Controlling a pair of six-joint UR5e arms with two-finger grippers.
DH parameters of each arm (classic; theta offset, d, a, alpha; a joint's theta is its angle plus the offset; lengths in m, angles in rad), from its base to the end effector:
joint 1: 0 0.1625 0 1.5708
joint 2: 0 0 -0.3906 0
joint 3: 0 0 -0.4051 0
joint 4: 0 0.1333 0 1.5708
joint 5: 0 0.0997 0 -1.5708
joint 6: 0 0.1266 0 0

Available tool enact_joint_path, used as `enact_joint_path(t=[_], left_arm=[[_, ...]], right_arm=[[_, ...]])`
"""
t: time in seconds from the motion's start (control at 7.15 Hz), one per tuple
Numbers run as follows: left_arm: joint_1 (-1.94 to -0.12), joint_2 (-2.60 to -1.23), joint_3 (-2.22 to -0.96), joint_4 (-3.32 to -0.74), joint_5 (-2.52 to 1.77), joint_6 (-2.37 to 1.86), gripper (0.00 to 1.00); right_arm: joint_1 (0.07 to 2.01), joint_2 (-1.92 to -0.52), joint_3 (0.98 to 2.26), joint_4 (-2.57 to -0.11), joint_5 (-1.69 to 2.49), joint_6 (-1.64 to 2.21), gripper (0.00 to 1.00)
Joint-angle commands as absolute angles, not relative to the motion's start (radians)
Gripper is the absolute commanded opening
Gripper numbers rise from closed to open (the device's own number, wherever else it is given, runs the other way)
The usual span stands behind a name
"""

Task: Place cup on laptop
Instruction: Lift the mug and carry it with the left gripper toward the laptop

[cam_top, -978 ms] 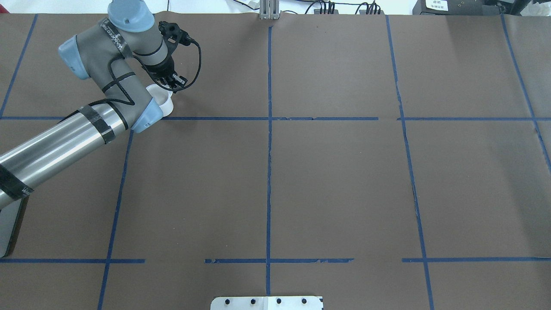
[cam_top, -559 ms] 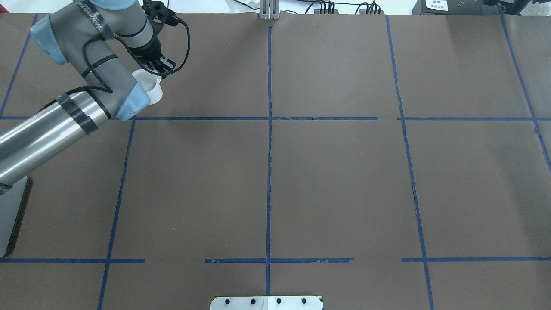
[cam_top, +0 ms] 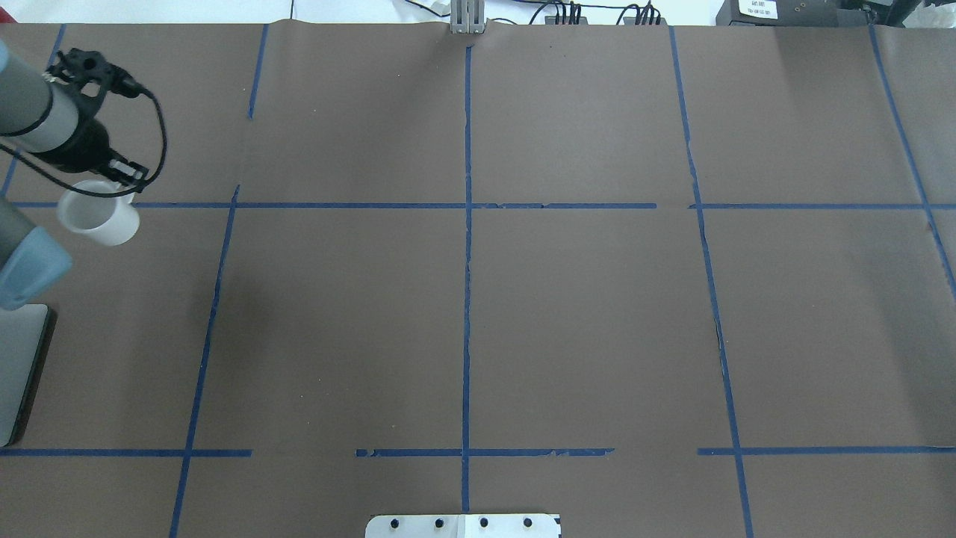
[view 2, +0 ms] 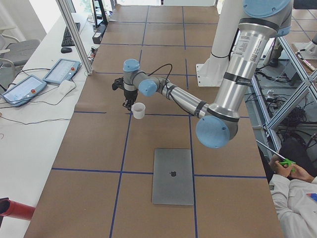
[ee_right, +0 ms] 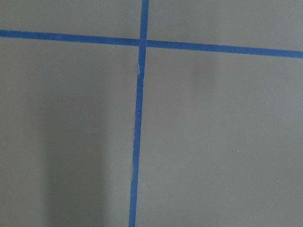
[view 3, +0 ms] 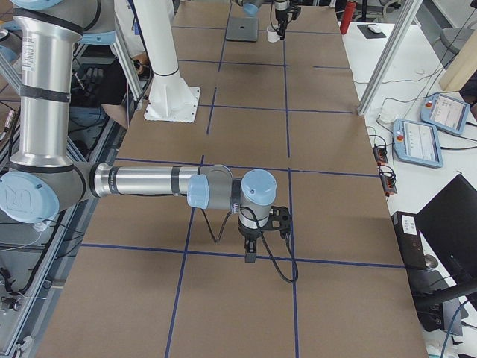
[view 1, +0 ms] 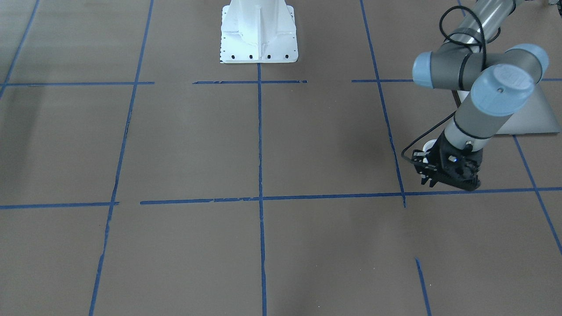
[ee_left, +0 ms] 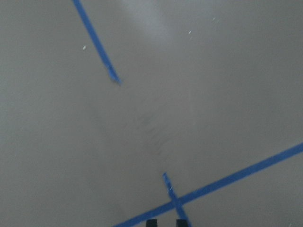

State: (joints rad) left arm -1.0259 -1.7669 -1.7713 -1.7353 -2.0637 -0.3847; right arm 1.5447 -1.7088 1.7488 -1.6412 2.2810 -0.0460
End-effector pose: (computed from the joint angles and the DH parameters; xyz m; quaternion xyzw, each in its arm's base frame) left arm 0.2449 -0.5456 0.4305 0.1350 0.3299 0.1419 0.9235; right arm 0.0391 -0.4489 0.6322 -0.0108 -0.3478 -0.0285 0.9371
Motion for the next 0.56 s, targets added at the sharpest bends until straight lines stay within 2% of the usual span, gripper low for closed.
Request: enact_joint_path(t=[0.0,0.28,0.42], left_arm=[[-1.125,-1.518,-1.833,-1.762,-2.13,-0.321,0.0],[-1.19,-1.386,-1.766,-1.943,-2.177,-0.227,0.0],[-1.19,-1.364,-1.668,-2.097,-2.175,-0.256,0.0]], right_arm=[[1.545,-1.709,1.749,-1.64,2.281,-0.046,1.0],[1.545,-1.709,1.749,-1.64,2.281,-0.046,1.0],[1.545,-1.709,1.749,-1.641,2.28,-0.046,1.0]])
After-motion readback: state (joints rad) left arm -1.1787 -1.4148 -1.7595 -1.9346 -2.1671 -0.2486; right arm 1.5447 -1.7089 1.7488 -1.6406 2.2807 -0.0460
